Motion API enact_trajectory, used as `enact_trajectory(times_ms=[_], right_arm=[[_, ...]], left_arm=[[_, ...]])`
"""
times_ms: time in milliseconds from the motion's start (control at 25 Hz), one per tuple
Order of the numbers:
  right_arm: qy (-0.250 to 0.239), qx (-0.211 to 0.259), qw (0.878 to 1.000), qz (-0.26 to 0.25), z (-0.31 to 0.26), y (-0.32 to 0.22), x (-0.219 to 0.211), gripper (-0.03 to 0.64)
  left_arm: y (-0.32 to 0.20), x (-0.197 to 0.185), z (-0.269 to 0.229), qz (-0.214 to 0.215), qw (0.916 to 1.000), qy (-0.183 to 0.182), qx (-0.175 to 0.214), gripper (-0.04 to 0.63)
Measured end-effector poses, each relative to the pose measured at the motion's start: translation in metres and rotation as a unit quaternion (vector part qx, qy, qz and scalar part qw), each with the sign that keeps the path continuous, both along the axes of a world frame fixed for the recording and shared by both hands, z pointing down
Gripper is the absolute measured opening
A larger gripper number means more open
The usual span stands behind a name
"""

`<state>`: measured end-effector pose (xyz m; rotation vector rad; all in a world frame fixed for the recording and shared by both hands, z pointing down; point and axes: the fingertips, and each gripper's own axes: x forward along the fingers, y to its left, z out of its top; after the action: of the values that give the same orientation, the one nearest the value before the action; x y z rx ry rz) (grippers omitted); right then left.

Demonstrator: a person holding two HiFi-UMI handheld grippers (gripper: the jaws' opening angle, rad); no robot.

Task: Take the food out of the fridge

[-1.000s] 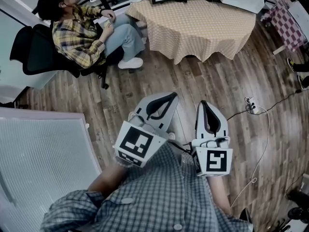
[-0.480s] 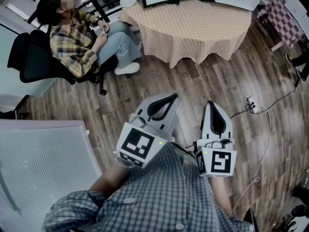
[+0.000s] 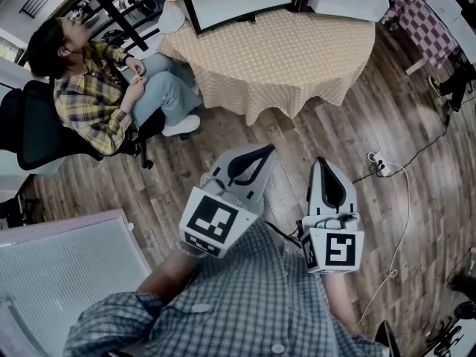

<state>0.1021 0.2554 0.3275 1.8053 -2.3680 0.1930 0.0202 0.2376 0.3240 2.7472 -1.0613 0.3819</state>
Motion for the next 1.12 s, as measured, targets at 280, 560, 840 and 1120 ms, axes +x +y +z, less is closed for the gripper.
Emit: enact_trajectory(times_ms=[280, 560, 840, 1120], right_arm=[[0.009, 0.001, 1.000, -0.003, 0.002, -0.065, 0.000, 0.009], [0.005, -0.005, 1.000, 0.022, 0.006, -0.117, 0.008, 0.009], [0.013, -0.004, 1.000, 0.025, 0.002, -0.149, 0.008, 0.009], [0.010, 0.005, 1.000, -0.011, -0.002, -0.169, -0.002, 0.009]], left_arm=[[-0.069, 0.004, -0.005, 0.009, 0.9999, 0.010, -0.004, 0.006], [-0.123, -0.013, 0.002, -0.003, 1.0000, 0.006, -0.001, 0.006], [-0.153, -0.026, 0.005, -0.014, 0.9998, 0.012, -0.010, 0.006], [-0.169, -0.037, 0.004, -0.039, 0.9990, 0.019, -0.009, 0.006]])
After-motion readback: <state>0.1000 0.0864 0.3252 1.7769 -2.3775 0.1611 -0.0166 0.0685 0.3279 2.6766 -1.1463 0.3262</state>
